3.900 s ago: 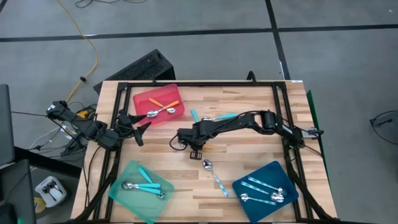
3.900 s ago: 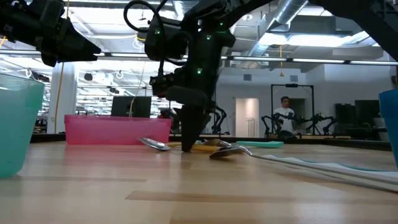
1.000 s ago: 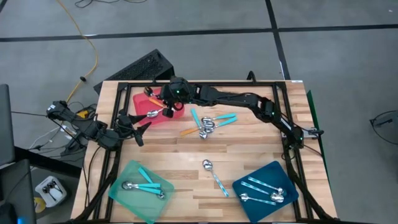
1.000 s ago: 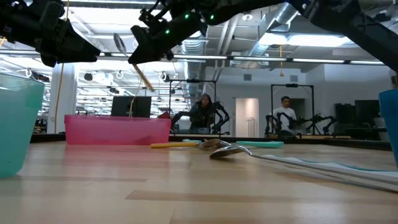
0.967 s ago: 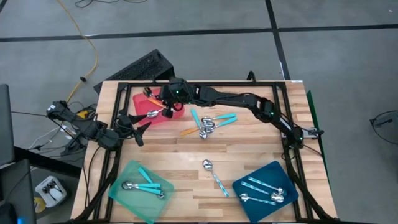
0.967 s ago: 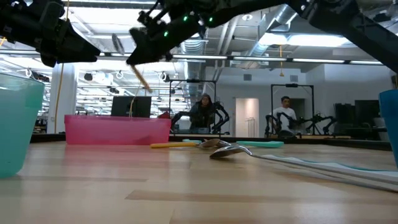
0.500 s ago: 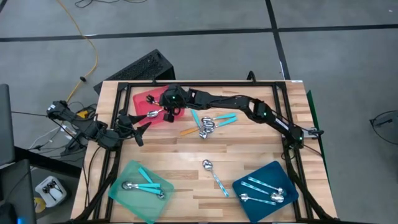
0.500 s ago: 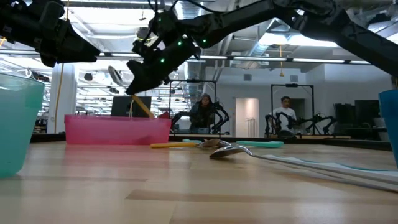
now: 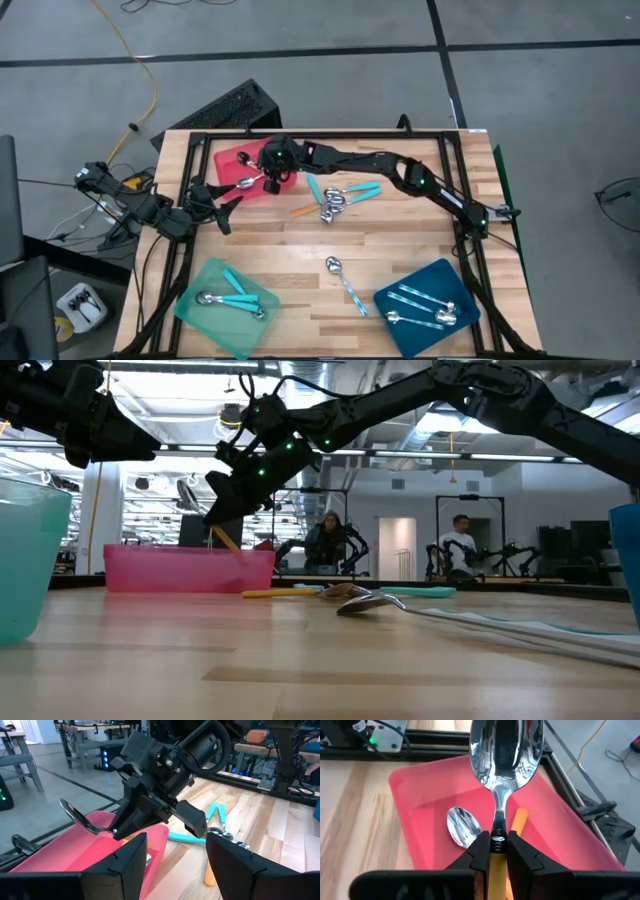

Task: Sort silverware by color (type)
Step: Put the yellow spoon into the pink bin

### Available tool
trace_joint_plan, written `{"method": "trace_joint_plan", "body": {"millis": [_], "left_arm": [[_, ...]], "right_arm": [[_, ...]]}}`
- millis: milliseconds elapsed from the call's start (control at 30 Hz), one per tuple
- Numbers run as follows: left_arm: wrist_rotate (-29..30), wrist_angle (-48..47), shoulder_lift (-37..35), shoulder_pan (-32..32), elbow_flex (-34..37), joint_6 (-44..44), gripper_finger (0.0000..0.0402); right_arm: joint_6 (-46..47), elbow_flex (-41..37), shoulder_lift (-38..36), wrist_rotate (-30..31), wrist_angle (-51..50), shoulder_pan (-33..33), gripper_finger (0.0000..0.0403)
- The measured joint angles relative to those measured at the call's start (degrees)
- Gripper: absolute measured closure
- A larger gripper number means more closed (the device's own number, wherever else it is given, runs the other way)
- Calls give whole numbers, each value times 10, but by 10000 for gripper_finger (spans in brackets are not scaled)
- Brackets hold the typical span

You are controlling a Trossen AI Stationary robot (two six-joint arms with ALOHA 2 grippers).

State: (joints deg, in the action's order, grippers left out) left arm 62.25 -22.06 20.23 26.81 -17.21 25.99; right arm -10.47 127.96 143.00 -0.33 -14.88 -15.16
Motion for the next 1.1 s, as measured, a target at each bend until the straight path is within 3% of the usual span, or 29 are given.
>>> {"method": "trace_joint_plan", "body": {"millis": [1100], "left_arm": [[13, -9, 0, 0, 0, 1, 212]], "right_arm": [[25, 0, 45, 0, 5, -20, 337]]}}
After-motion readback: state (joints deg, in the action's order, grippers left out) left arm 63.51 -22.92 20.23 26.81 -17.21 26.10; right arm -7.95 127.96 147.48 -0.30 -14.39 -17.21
